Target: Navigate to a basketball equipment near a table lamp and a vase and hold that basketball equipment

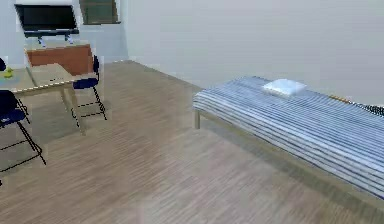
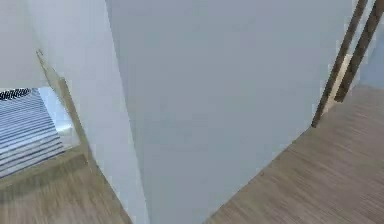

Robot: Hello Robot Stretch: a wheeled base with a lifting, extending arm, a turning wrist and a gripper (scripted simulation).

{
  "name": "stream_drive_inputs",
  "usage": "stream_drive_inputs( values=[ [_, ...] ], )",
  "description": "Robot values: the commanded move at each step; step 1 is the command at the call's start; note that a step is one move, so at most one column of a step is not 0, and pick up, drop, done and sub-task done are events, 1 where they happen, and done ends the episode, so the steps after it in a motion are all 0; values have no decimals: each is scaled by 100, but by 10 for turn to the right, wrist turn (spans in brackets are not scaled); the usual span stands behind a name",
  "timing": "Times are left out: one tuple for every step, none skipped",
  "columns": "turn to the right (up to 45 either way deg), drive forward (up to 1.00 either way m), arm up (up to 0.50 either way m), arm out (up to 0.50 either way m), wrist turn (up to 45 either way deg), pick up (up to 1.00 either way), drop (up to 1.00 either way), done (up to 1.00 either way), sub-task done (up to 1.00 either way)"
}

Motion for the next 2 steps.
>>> stream_drive_inputs(
  values=[
    [300,0,0,0,0,0,0,0,0],
    [0,15,0,0,0,0,0,0,0]
  ],
)
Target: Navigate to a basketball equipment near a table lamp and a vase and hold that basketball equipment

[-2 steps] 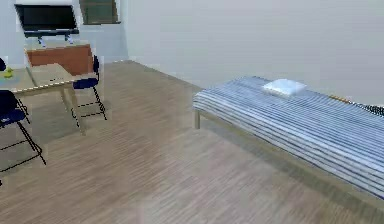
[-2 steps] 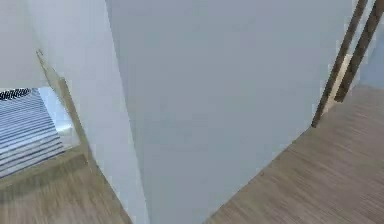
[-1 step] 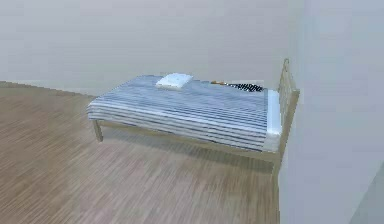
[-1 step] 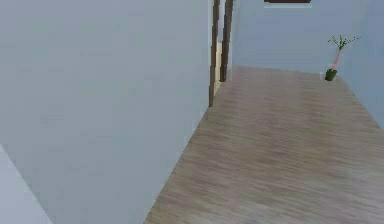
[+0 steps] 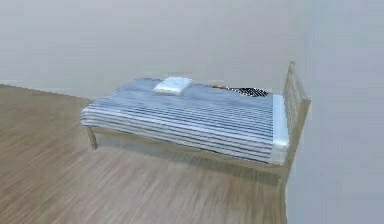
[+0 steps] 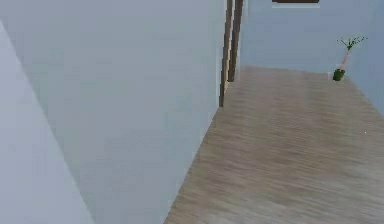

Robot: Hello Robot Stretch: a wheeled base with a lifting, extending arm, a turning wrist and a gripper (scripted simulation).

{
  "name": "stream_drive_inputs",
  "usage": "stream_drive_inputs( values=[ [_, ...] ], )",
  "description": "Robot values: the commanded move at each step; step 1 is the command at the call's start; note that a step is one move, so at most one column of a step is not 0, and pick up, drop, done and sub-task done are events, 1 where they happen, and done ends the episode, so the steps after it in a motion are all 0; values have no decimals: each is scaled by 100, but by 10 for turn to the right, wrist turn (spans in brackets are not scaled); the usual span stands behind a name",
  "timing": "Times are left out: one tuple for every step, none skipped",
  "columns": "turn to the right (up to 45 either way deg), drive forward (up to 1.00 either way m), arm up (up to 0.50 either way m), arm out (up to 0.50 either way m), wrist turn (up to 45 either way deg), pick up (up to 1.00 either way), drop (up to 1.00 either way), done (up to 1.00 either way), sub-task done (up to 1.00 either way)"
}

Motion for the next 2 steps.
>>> stream_drive_inputs(
  values=[
    [-420,0,0,0,0,0,0,0,0],
    [-30,0,0,0,0,0,0,0,0]
  ],
)
